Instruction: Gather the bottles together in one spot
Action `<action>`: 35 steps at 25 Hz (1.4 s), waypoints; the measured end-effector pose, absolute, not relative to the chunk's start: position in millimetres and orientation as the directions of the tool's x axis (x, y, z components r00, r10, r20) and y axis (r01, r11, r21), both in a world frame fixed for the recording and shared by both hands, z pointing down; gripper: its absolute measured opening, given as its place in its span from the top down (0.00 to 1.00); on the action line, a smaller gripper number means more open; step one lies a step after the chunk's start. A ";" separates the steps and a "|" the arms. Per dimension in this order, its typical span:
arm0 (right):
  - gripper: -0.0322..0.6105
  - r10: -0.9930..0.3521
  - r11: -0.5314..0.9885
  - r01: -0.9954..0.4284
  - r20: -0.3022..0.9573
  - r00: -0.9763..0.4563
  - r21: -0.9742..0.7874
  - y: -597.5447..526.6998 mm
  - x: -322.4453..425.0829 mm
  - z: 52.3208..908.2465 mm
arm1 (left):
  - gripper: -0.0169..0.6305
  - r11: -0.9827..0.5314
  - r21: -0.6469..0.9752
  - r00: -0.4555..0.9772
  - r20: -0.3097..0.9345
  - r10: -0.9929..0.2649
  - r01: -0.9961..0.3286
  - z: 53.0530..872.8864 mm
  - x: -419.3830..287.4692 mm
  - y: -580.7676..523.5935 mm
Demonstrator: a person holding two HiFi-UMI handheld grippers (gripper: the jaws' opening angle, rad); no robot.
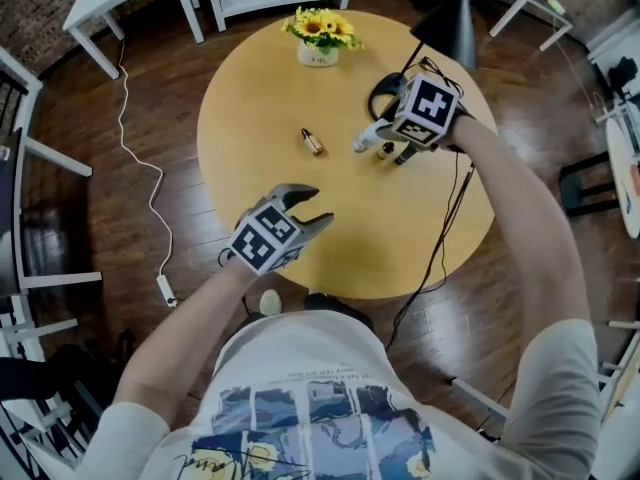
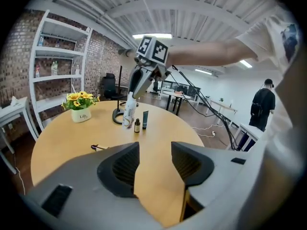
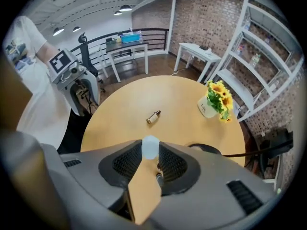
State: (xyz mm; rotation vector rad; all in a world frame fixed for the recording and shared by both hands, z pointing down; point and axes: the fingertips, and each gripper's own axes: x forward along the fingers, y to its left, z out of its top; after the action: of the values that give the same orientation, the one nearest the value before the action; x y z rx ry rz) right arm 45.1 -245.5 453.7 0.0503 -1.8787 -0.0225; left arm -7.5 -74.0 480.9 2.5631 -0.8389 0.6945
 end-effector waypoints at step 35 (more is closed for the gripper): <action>0.74 -0.061 0.947 -0.320 0.994 -0.093 0.028 -304.3 66.3 540.7 | 0.68 -0.742 0.248 0.715 0.566 -0.410 -0.622 501.6 11.1 -84.1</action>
State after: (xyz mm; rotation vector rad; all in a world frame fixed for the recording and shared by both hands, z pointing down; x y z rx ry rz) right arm 66.3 -304.3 540.7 0.2942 -1.6578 0.2217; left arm 11.1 -84.1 501.6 2.4960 -0.7948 0.6808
